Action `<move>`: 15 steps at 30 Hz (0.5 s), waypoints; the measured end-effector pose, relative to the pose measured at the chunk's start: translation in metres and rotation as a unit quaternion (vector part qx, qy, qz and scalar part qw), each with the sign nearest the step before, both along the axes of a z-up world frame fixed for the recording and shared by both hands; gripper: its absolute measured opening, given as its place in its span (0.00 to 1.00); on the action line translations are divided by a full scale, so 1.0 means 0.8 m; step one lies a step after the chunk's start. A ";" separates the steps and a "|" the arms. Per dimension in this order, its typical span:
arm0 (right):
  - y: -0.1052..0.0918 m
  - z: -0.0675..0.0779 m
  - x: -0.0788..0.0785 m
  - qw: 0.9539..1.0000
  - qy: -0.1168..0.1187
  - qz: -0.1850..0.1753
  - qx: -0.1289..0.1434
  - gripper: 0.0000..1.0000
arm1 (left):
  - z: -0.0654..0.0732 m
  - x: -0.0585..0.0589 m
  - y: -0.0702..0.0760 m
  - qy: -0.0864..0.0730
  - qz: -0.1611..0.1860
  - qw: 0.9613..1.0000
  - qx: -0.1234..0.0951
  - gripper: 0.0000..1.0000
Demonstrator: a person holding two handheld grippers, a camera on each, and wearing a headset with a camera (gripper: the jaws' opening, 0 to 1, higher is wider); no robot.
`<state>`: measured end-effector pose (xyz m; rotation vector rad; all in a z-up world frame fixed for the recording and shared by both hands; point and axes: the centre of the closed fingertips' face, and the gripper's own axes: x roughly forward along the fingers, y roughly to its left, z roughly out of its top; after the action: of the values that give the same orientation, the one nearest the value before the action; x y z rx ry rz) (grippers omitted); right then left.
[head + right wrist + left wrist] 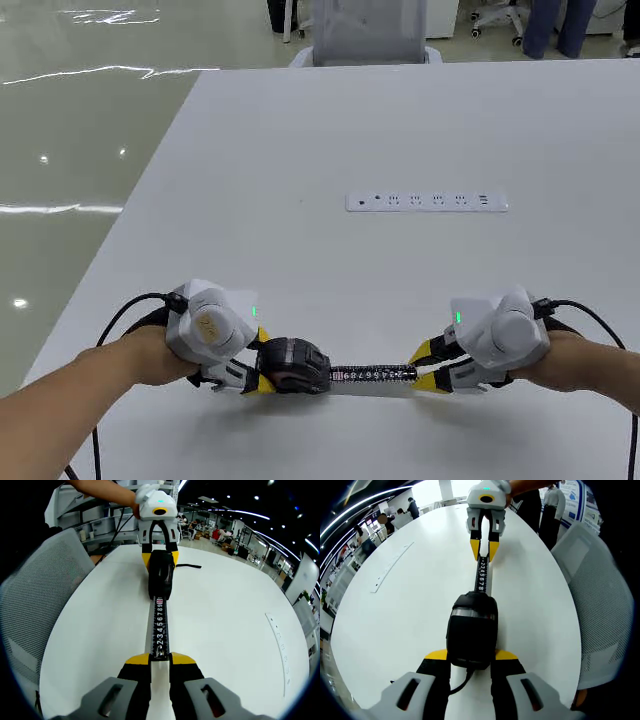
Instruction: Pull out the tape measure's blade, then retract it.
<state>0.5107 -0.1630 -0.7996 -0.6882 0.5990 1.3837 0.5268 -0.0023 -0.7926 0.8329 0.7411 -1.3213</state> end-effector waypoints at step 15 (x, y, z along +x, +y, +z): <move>-0.010 0.000 -0.001 1.000 0.001 -0.003 -0.002 0.11 | 0.001 -0.001 -0.001 0.000 -0.001 1.000 0.001 0.26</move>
<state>0.5096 -0.1711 -0.7998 -0.6887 0.6045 1.3778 0.5260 -0.0029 -0.7919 0.8362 0.7410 -1.3227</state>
